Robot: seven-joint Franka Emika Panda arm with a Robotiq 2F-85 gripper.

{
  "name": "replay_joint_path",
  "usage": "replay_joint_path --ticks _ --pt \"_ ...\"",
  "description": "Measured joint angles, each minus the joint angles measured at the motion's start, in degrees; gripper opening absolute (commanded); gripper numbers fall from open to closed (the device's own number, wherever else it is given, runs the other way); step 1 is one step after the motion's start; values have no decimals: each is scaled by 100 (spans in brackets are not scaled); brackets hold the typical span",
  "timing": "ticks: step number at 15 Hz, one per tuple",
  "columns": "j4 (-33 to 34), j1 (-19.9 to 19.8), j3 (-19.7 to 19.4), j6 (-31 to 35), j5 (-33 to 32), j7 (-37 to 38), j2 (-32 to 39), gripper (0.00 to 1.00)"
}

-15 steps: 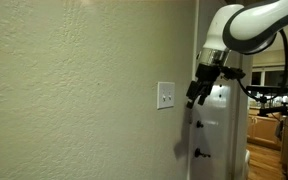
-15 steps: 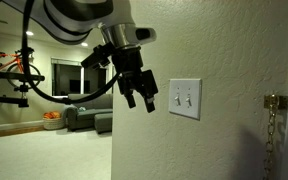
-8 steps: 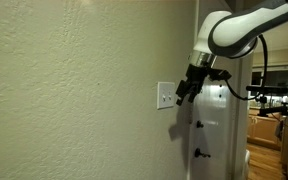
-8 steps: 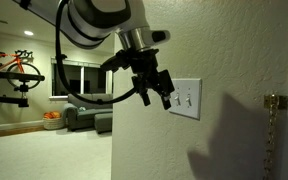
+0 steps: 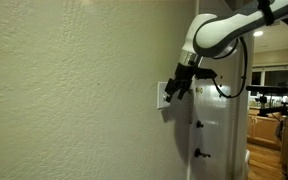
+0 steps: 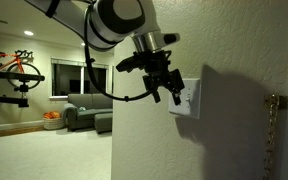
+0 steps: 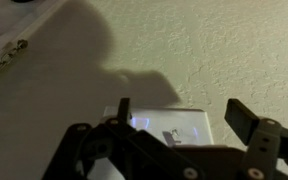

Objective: Turn on the left light switch

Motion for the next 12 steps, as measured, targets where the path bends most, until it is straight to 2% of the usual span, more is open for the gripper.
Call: replay_joint_path --ticks 4,7,9,10,12 --pt "367 1 0 0 61 -2 320 42" --pt "555 2 2 0 140 -14 489 34" --pt "657 3 3 0 163 -26 564 21" --pt "697 3 4 0 167 -28 589 11" --pt "757 4 5 0 168 -48 602 7"
